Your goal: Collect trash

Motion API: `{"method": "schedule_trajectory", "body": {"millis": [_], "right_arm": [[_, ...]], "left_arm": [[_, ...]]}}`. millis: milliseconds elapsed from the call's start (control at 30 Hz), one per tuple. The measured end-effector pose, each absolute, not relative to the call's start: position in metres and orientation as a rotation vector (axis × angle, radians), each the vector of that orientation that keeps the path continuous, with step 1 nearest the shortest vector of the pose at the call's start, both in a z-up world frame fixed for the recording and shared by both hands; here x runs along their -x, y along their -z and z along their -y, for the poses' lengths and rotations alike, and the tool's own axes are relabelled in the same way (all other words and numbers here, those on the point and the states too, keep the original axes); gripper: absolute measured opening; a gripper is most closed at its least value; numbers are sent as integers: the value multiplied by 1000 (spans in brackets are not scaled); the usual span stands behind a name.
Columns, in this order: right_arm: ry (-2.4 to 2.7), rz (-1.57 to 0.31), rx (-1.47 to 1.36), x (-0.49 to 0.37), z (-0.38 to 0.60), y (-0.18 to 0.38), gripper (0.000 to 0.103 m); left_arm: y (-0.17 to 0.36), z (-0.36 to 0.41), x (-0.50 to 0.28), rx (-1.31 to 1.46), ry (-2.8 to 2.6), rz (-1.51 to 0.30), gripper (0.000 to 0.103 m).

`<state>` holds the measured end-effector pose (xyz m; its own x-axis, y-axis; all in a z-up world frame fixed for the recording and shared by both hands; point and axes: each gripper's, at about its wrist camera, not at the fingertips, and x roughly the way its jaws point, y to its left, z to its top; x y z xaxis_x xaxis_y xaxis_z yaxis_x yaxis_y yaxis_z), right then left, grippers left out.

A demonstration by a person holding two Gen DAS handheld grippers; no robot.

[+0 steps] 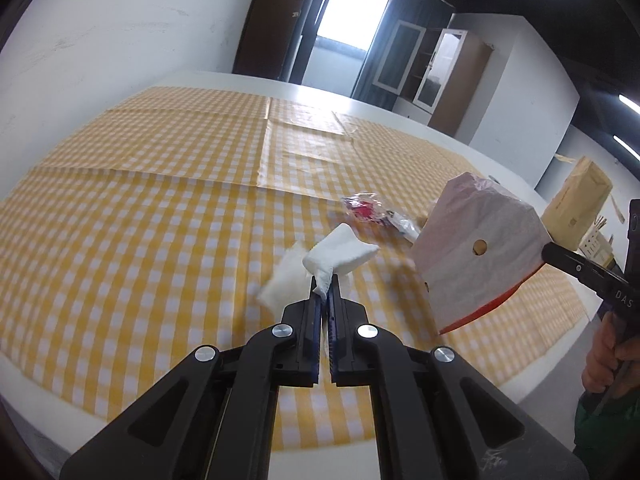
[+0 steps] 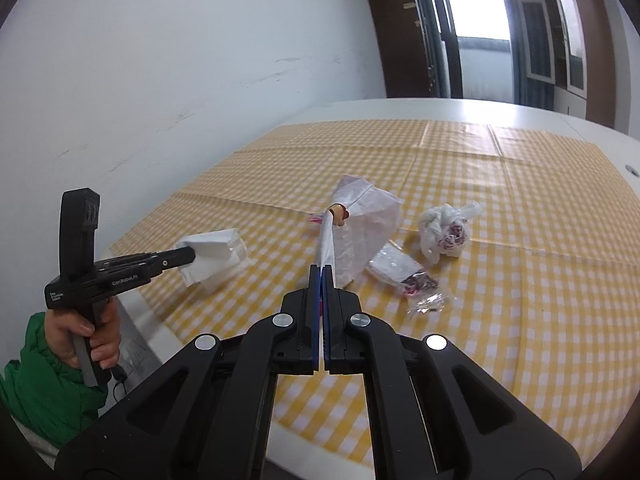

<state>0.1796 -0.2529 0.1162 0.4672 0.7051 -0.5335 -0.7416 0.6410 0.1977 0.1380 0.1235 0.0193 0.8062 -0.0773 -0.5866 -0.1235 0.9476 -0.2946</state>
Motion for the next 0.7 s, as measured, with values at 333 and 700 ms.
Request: {"method": "schedule_trajectory", "body": {"millis": [333,700], "right_arm": [[-911,-591,99,-97,277,-128,0],[-916,-581,95,-34,303,-116,0]], "left_arm": [[-39,-102,-73,317,15,-558,2],[-35,-76,-22,307,51,-526,2]]}}
